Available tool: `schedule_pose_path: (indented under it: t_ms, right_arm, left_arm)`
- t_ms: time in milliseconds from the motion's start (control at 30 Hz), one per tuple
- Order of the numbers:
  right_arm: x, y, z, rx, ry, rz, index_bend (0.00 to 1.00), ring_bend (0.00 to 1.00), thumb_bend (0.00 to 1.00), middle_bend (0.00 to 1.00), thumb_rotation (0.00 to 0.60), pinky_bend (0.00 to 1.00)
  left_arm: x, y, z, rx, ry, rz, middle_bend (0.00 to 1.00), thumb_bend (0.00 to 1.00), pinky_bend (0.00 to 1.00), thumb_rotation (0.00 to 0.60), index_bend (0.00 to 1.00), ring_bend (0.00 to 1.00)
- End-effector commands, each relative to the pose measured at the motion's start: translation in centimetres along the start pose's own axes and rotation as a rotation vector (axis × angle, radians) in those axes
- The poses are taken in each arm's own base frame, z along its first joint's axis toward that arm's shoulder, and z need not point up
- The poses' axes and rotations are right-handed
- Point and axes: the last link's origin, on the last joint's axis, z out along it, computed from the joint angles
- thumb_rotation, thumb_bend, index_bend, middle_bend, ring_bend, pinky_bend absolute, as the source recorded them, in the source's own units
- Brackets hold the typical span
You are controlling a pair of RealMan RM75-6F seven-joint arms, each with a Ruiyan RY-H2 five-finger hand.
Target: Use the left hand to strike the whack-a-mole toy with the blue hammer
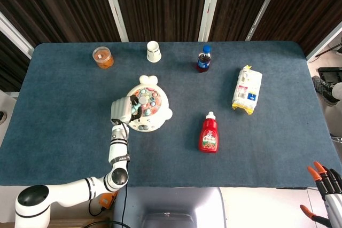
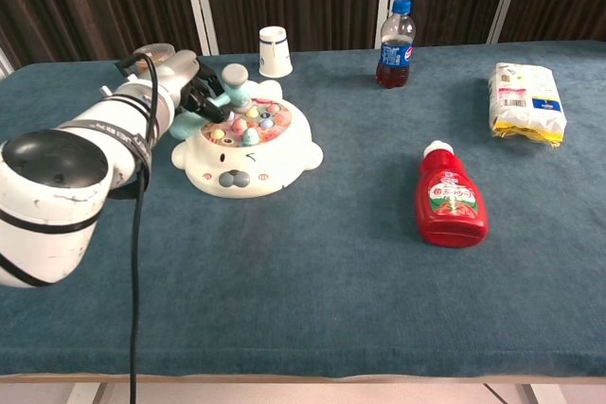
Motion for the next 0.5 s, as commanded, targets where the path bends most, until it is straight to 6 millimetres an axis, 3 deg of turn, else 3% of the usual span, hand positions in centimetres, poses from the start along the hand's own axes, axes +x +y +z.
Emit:
schedule_pose_path:
  t_ms: [33,500]
  right_arm:
    - [0.0,0.0,0.0,0.0,0.001,0.0,0.0,0.0,0.17,0.03,0.6,0.0]
    - [0.0,0.1,0.1,-0.005,0.002,0.0,0.0,0.0,0.17,0.03,0.6,0.0]
  left_arm:
    - [0.9,0.0,0.2,-0.003,0.022,-0.004,1.0,0.8,1.0,0.6,0.68,0.89]
    - [2.2,-0.8,1.8,0.058,-0.049,-0.02,1.0,0.8,1.0,0.6,0.69,0.92]
